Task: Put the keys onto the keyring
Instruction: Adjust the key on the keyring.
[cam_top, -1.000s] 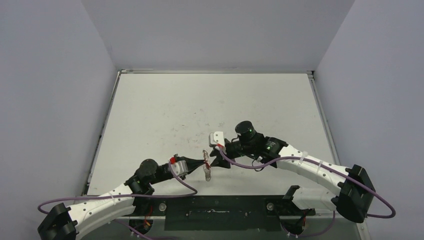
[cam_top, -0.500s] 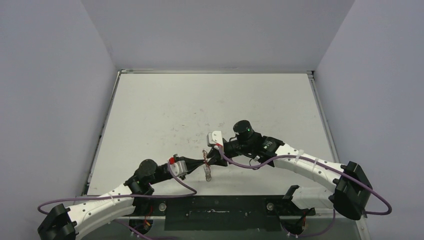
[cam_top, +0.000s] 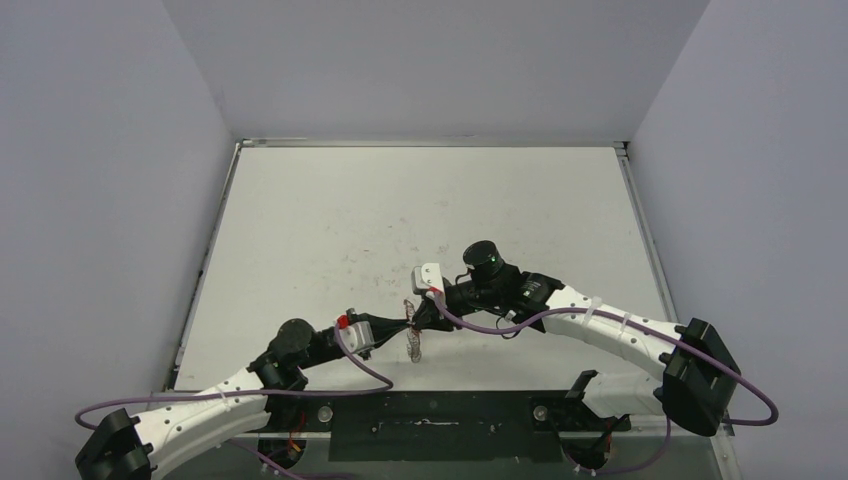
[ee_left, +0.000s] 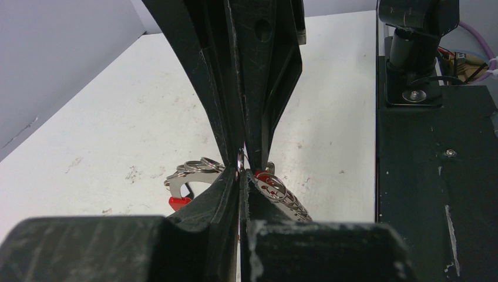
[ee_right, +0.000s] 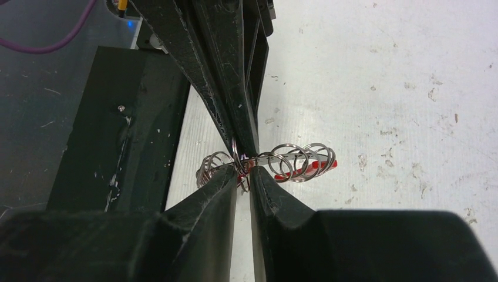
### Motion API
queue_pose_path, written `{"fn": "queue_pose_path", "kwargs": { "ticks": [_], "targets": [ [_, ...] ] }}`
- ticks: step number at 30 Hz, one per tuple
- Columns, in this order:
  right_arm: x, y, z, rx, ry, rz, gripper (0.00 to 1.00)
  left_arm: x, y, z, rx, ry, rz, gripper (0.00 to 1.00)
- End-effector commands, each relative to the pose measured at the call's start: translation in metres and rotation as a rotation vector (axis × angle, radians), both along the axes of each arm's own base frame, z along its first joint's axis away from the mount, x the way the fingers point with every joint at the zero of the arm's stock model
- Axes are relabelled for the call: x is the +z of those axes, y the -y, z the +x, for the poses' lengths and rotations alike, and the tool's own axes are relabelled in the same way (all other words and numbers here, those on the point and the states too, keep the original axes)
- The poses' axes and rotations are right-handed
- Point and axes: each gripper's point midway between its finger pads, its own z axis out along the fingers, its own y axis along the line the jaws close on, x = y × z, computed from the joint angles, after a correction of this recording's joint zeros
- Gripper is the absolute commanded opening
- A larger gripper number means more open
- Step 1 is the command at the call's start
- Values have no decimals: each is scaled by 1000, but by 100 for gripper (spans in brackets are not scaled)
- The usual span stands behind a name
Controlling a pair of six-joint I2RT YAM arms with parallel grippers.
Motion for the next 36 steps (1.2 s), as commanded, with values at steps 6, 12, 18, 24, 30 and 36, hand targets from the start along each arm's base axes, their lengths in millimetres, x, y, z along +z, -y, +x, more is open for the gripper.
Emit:
{"fn": "queue_pose_path", "kwargs": {
  "ticks": [6,12,18,24,30,36],
  "targets": [
    [35,-14,-1,43,42,99,11,20,4,-2,-22,29,-42,0],
    [32,-11,5,6,29,47,0,17,4,-1,-17,14,-38,0],
    [30,-2,13,-55,9,-74,0,14,1,3,12,-9,15,23],
    [14,8,22,-150,-17,-283,0,10,-5,9,59,-17,47,34],
    [4,9,21,-167,7,-398,0,10,-7,15,96,-23,70,38],
    [4,6,21,-165,15,-423,0,10,-5,16,85,-12,91,39]
  ]
}}
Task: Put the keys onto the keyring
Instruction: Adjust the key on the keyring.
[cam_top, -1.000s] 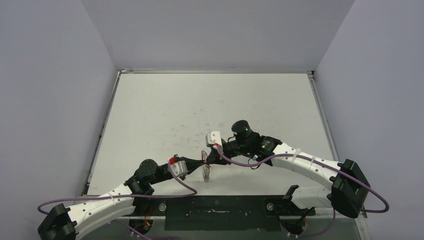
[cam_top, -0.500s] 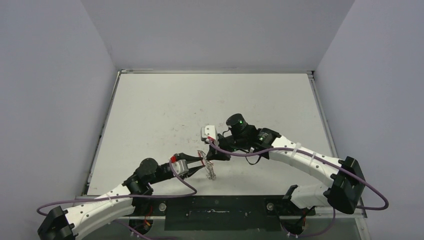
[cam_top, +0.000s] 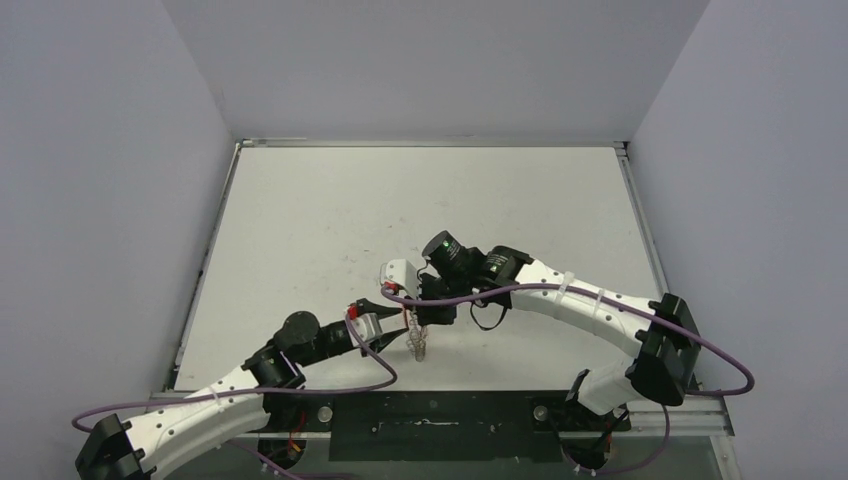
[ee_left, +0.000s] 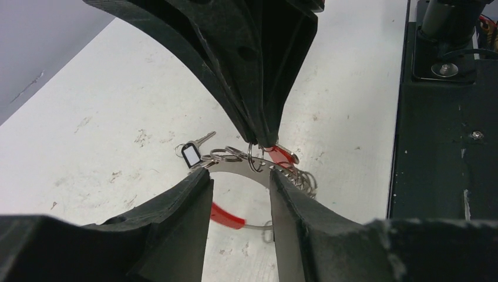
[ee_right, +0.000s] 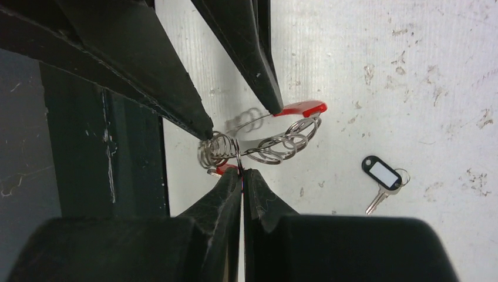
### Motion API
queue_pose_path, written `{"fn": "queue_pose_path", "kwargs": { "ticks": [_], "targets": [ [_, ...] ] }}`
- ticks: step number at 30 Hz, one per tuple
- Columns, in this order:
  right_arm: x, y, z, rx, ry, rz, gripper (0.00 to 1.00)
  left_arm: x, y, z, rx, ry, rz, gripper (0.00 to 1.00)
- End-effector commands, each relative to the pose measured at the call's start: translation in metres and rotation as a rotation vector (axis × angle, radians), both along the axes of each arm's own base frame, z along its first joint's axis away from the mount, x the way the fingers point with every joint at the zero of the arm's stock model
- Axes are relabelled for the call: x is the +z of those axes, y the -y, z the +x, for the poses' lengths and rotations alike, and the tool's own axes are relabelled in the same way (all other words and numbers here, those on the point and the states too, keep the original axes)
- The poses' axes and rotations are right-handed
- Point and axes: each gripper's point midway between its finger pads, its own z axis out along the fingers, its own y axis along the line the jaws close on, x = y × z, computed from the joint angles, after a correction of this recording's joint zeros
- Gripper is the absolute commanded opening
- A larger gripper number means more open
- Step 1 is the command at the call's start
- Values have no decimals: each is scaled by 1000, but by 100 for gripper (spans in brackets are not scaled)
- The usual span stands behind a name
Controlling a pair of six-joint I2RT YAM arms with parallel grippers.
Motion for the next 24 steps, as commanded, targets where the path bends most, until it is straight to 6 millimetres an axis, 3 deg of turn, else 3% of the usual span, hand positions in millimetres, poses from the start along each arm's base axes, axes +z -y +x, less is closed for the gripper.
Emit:
{"fn": "queue_pose_path", "kwargs": {
  "ticks": [1,5,11,16,24],
  "targets": [
    [16,-6,8,-12,52,9,0,24,5,3,-10,50,-25,38],
    [15,-10,6,-12,46,12,0,25,13,-1,-58,52,-17,28],
    [13,-14,4,-4,43,14,0,24,23,-5,-112,39,-13,26],
    [12,-15,3,4,44,15,0,24,27,-4,-119,30,-21,12],
    [11,-15,0,15,44,17,0,24,31,-2,-123,16,-33,12]
  ]
}}
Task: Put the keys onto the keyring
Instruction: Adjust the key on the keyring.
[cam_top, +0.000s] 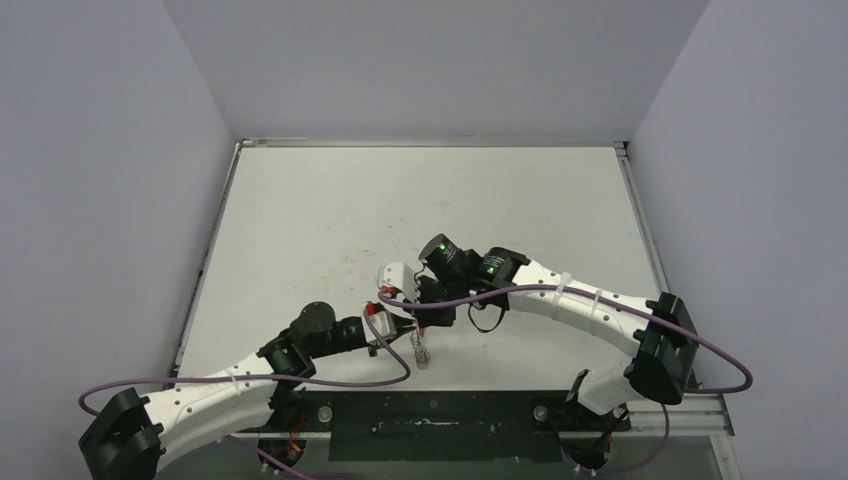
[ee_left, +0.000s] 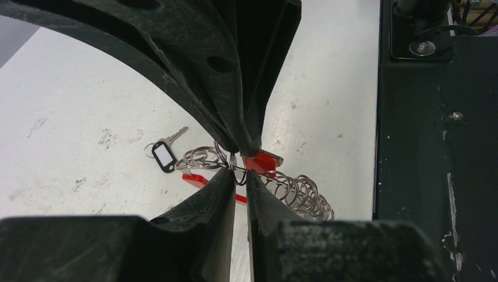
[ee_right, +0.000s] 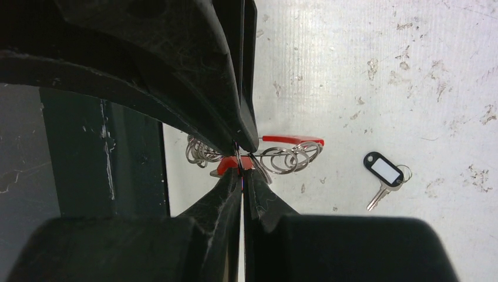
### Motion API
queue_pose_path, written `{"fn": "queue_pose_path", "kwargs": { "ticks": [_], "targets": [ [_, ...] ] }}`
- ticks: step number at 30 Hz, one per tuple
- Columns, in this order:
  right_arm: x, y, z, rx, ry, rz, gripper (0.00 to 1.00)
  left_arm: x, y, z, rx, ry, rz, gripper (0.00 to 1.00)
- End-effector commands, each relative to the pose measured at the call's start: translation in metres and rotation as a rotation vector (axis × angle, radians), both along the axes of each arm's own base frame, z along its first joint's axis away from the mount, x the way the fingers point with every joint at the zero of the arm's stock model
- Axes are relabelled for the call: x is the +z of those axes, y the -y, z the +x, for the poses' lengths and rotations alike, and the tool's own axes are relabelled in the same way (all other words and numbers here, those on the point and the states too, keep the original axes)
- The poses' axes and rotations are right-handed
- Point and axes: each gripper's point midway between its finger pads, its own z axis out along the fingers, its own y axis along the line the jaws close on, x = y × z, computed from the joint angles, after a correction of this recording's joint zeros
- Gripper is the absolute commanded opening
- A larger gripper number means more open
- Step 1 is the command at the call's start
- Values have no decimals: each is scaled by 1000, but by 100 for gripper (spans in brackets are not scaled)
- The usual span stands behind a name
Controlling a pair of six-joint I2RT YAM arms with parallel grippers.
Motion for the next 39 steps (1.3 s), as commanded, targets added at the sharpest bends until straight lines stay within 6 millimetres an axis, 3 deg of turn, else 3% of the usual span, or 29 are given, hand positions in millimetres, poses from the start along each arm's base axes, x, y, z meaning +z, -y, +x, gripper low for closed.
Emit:
{"fn": "queue_pose_path", "kwargs": {
  "ticks": [1,6,9,16,23,26,28,34,39],
  "targets": [
    [15,-16,4,12,34,57,0,42,12,1,-31,59,-110,12],
    [12,-16,4,17,34,52,0,44,12,3,-17,52,-122,14],
    [13,-15,4,25,45,55,0,44,10,5,6,42,-137,0],
    [14,-12,12,10,82,78,0,44,5,6,41,14,-186,0],
    [42,-3,26,-36,128,273,28,44,0,5,63,5,-223,0],
    [47,3,21,-8,128,351,38,48,-2,4,63,21,-258,0],
    [50,4,15,28,129,388,40,50,-3,2,58,33,-275,0],
    [48,0,3,93,89,430,39,62,-7,-6,28,102,-349,0],
    [49,-10,0,119,47,467,29,67,-9,-10,10,125,-367,0]
  ]
}}
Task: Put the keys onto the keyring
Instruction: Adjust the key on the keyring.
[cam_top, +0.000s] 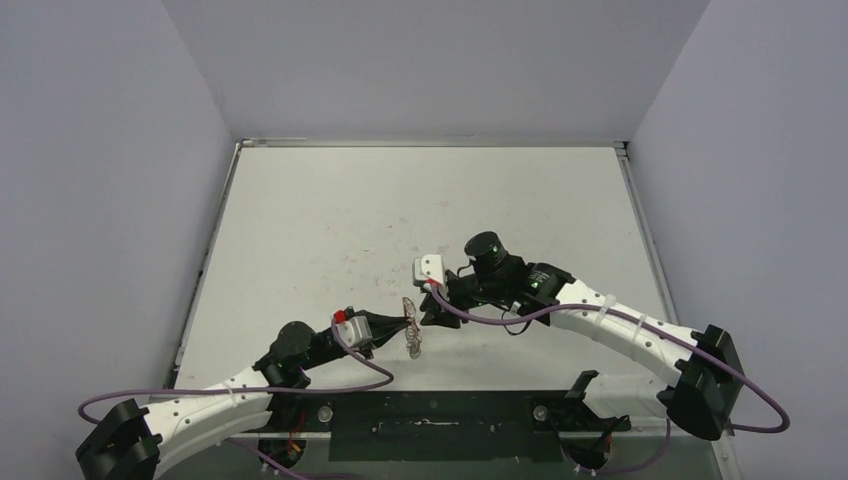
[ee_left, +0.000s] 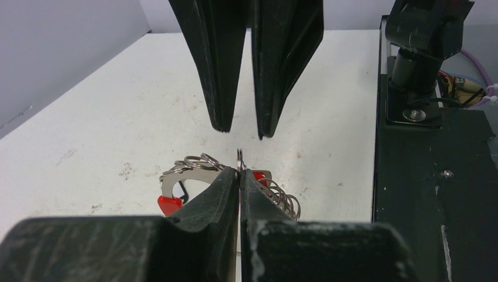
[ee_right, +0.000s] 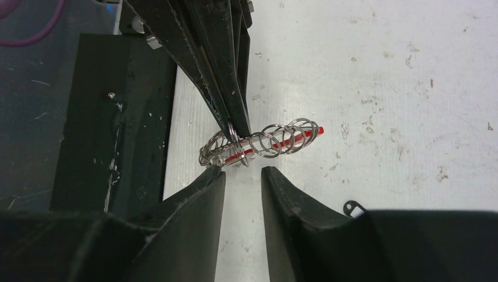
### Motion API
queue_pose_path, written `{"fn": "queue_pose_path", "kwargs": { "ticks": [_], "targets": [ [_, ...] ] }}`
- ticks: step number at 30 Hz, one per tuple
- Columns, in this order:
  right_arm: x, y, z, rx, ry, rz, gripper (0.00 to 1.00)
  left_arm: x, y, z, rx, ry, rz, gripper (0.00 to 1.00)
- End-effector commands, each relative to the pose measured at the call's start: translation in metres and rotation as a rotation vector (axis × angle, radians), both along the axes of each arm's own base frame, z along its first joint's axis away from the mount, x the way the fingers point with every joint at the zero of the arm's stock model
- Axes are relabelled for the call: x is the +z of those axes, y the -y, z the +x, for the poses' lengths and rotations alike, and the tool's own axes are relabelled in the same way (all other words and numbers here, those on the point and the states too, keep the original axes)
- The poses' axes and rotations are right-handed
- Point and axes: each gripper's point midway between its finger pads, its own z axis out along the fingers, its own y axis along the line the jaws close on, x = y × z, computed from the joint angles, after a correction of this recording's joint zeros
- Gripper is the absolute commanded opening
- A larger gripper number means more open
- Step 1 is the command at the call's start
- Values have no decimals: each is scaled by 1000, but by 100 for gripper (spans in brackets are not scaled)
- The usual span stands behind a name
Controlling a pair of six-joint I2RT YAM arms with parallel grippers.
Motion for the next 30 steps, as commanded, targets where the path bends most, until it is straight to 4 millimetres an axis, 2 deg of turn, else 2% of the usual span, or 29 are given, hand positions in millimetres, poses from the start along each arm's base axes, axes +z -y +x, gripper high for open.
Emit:
{"fn": "queue_pose_path", "kwargs": {
  "ticks": [1,4,10,15,21,26,30],
  "targets": [
    [15,-19,-4,69,-8,106,26,42,0,-7,-30,99,-125,0],
    [14,-24,-2,74,-30,120,19,43,0,-8,-35,102,-128,0],
    [-4,-28,4,52,-53,78,0,45,-1,-8,-35,110,-136,0],
    [-13,-29,3,61,-72,62,0,48,-1,-8,-34,115,-144,0],
    [-3,-22,7,33,-23,91,20,44,-3,-4,-9,103,-136,0],
    [7,-10,18,-51,33,117,28,37,-5,6,49,66,-109,0],
    [12,3,35,-183,88,132,35,25,-7,18,109,24,-51,0]
  ]
}}
